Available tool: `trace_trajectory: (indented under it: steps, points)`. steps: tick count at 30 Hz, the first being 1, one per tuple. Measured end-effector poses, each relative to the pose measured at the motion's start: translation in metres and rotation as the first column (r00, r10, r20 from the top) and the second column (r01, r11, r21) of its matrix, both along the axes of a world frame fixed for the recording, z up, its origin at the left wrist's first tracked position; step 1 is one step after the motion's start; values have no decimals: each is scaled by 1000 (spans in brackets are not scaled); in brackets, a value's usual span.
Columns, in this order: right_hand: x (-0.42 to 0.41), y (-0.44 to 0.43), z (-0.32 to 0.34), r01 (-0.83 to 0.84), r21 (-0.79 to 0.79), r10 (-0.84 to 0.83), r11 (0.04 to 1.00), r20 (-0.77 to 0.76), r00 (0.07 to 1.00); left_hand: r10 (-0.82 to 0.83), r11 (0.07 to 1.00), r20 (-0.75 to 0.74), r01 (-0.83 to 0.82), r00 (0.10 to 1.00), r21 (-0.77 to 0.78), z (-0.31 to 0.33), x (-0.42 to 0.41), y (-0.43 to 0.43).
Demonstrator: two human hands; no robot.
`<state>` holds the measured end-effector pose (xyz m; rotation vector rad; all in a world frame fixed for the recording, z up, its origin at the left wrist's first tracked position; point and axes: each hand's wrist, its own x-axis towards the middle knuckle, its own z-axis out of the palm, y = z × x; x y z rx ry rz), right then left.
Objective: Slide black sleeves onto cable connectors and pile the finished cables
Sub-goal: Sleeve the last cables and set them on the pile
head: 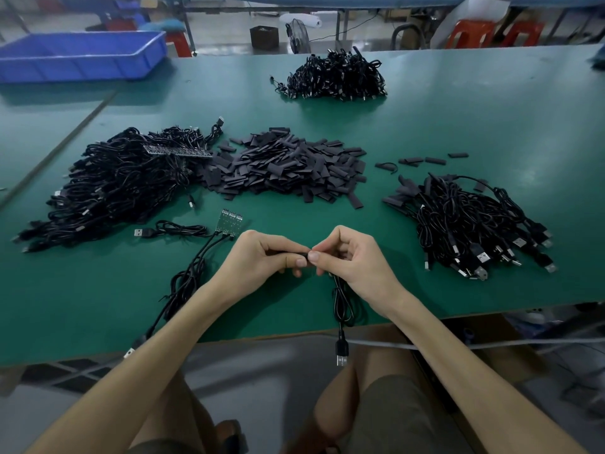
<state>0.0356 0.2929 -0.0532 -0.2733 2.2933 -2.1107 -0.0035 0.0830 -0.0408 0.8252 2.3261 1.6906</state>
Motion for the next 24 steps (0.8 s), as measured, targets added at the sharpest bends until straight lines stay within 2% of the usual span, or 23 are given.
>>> trace_trajectory:
  steps: [19,24]
  points:
    - [0,-2,1,18,-17,-18,1000,10,1000,-3,1000,-27,3,1000,-16,-7,-4,0]
    - [0,-2,-1,47,8,-47,999,7,999,-26,997,86,19,996,79,-4,-6,-2]
